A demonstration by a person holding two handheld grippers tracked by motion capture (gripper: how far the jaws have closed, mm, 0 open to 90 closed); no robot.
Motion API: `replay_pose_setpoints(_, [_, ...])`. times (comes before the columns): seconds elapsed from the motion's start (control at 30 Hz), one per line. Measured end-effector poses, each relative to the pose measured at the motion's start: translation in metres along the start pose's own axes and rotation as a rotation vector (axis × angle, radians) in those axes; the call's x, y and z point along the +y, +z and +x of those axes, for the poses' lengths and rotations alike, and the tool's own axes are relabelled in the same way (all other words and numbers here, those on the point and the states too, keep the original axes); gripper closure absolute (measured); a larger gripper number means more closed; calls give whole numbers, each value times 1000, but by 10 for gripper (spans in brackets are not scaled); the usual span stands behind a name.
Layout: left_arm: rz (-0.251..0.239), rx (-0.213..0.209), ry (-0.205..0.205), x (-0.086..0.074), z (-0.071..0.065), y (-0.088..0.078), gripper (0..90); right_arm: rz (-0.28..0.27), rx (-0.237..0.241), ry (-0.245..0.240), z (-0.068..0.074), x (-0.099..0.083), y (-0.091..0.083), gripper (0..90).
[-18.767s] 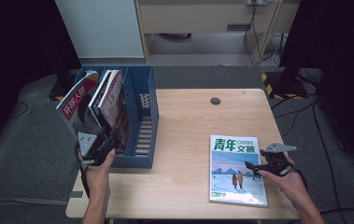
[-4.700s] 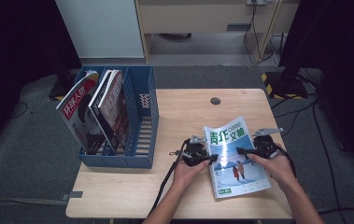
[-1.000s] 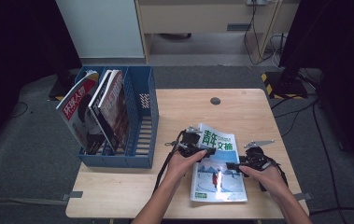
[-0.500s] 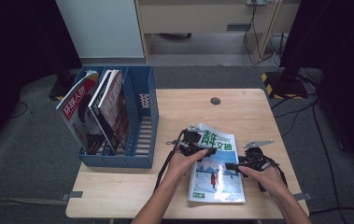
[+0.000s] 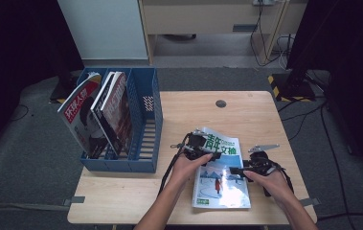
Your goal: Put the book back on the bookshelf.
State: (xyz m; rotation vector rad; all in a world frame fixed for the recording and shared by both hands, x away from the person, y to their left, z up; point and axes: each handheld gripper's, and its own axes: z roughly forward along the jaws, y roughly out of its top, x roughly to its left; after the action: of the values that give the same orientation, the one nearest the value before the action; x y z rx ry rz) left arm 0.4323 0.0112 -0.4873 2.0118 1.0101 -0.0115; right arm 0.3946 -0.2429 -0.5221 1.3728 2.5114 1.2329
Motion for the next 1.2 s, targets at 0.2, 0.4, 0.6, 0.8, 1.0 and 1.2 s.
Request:
replay_pose_setpoints(0.2, [-18,25,-13,-1,1,0,528,-6,-1,-1,0,0,-1,375])
replay_pose_setpoints(0.4, [-47,59,-15,-2,3,-4,633,-13,-6,-21,3,1,-3,385])
replay_pose_setpoints(0.6, [-70,69,2,-1,1,-8,666,-23,-12,-42,4,4,-4,394])
replay_pose_setpoints(0.8, [-108,71,39,1,-3,-14,690,-24,-15,-50,4,6,-4,393])
replay_pose_setpoints(1.0, [-148,68,91,4,-11,-21,701,-32,-8,-70,3,8,-5,326])
replay_pose_setpoints(1.2, [-172,55,133,6,-19,-25,705,-68,-21,-93,-5,10,-7,216])
